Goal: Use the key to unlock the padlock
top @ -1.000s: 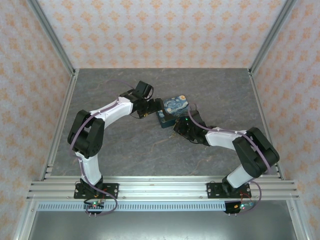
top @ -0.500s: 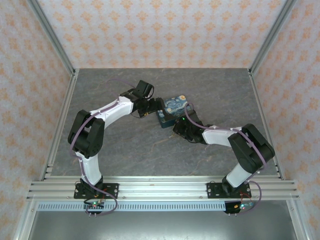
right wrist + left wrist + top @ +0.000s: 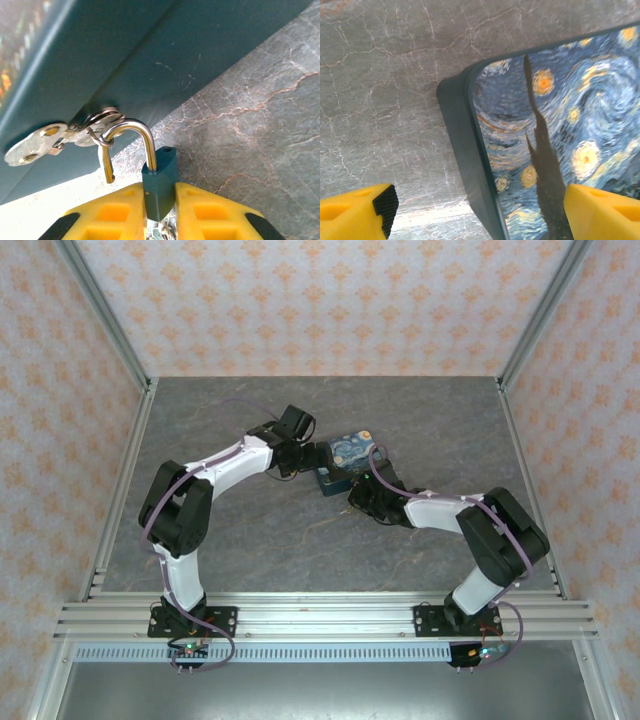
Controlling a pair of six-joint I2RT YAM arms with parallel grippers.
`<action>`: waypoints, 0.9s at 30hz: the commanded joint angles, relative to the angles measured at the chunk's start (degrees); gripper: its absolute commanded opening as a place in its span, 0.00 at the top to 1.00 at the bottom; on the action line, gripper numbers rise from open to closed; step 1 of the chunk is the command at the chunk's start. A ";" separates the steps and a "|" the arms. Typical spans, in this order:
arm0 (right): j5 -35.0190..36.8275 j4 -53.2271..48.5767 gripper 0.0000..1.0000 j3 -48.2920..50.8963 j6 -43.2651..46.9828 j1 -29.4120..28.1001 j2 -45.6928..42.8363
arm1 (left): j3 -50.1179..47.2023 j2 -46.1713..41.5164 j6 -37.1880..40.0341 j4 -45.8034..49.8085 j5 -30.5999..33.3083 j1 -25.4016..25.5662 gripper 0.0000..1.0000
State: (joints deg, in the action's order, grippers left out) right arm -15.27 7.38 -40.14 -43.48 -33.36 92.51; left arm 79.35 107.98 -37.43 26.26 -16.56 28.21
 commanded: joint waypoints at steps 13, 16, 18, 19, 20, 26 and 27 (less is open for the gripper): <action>1.63 -0.71 1.00 -0.82 -0.78 -0.17 -0.02 | -0.30 4.62 1.88 3.97 9.07 2.92 0.13; 1.69 0.07 1.00 -1.16 -1.94 0.05 0.04 | -1.36 4.92 1.23 3.80 9.56 3.26 0.13; 1.65 0.92 1.00 -1.29 -3.36 0.29 0.20 | -2.03 5.17 0.87 3.88 9.97 3.55 0.14; 1.80 1.46 1.00 -1.32 -4.18 0.47 0.14 | -2.39 5.22 0.78 3.89 10.18 3.62 0.14; 2.04 1.86 1.00 -1.34 -5.23 0.65 0.16 | -2.70 5.39 0.71 3.96 10.33 3.70 0.14; 3.69 5.62 1.00 -1.78 -10.73 2.15 0.51 | -3.15 6.68 0.65 5.35 10.76 3.76 0.16; 3.96 6.08 1.00 -2.04 -11.39 2.42 0.56 | -3.19 6.85 0.69 5.44 10.73 3.76 0.16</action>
State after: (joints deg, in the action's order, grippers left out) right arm -14.50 9.50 -40.36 -51.16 -31.94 92.53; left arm 79.40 110.06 -37.50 24.21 -9.76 31.53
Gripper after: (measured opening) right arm 0.041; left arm 0.840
